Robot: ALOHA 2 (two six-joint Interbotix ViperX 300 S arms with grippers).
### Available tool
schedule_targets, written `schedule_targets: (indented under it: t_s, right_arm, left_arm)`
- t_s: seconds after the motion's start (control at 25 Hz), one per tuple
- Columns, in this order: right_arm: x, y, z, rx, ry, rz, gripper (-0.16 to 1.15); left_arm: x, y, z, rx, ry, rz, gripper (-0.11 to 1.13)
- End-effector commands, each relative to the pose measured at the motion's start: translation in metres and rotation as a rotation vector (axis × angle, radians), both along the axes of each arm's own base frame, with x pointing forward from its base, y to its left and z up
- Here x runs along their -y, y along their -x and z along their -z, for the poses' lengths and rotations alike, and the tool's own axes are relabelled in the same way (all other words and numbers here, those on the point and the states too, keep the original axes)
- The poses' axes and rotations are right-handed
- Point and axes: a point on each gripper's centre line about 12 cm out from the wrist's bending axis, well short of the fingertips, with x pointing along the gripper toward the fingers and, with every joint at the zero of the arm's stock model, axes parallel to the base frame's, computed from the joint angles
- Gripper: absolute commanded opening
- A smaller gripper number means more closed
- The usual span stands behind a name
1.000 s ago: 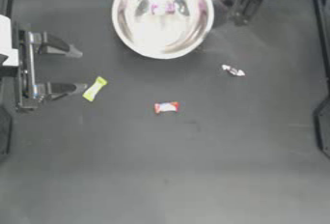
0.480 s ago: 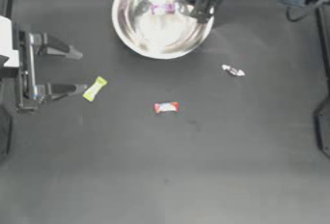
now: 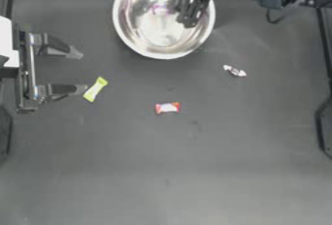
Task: Put candies in bowl
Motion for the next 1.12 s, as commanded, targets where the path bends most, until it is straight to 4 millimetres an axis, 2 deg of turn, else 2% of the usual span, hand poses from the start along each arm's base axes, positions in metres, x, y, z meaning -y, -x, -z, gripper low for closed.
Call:
schedule_targets:
  t_s: [0.04, 0.16, 0.4, 0.76, 1.12]
  right_arm:
    - [0.0, -0.004, -0.021, 0.048, 0.015, 0.005, 1.07]
    - [-0.003, -0.002, -0.026, 0.049, 0.013, -0.002, 0.97]
    - [-0.026, 0.006, -0.056, 0.065, 0.016, -0.047, 0.97]
    - [-0.089, 0.044, -0.1, 0.132, 0.064, -0.131, 0.97]
    - [-0.157, 0.085, -0.121, 0.224, 0.084, -0.228, 0.97]
  left_arm:
    - [-0.001, -0.001, -0.004, 0.014, -0.006, -0.004, 0.98]
    - [-0.001, -0.001, -0.004, 0.014, -0.006, -0.004, 0.98]
    - [-0.001, 0.0, -0.001, 0.002, 0.002, -0.003, 0.99]
    - [-0.008, 0.004, 0.002, -0.046, 0.03, -0.023, 0.99]
    - [-0.022, -0.001, 0.019, -0.155, 0.153, -0.09, 1.01]
